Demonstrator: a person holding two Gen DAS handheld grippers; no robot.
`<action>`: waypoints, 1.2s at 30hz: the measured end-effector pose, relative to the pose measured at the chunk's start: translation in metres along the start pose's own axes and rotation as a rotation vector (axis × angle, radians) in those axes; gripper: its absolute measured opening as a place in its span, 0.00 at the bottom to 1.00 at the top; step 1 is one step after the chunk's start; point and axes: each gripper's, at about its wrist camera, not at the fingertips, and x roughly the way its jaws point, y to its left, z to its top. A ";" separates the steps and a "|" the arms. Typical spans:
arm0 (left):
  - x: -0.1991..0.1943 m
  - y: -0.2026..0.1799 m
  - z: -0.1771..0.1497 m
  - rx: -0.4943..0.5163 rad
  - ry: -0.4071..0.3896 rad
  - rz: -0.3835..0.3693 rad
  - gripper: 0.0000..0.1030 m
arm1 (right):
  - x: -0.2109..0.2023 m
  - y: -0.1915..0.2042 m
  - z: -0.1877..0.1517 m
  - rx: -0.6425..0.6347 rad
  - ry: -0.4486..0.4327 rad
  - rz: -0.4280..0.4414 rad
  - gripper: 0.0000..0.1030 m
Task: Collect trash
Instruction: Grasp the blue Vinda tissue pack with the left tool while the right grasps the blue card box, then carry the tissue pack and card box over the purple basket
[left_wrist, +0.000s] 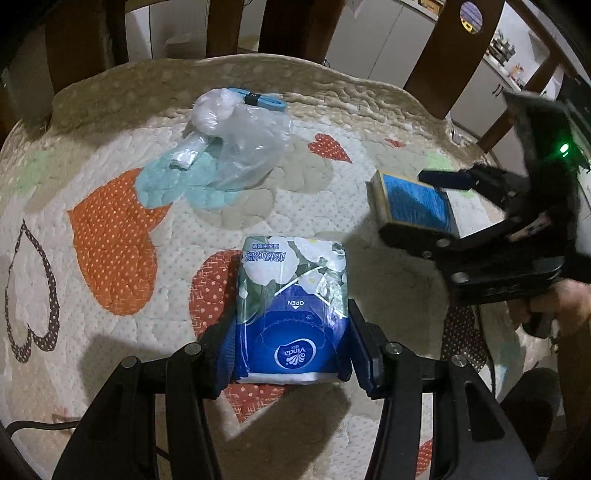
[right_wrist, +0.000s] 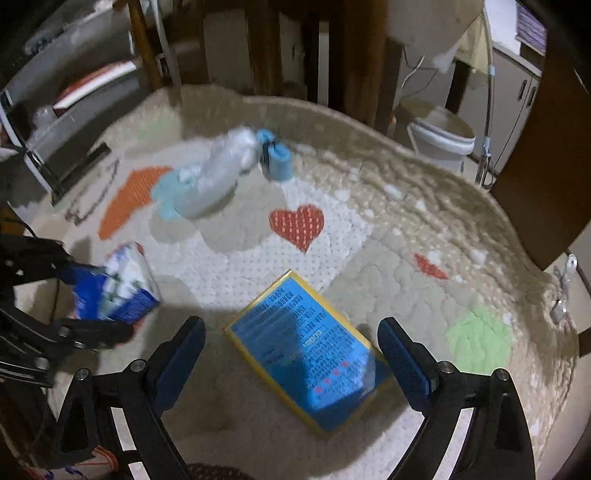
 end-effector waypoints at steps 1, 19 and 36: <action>0.000 0.000 0.000 0.001 0.000 0.002 0.50 | 0.002 -0.001 -0.001 0.004 0.005 -0.003 0.92; -0.018 -0.051 -0.004 0.052 -0.096 0.053 0.50 | -0.090 -0.045 -0.122 0.554 -0.175 -0.026 0.59; -0.021 -0.142 -0.002 0.245 -0.110 0.113 0.50 | -0.155 -0.067 -0.169 0.738 -0.376 -0.200 0.58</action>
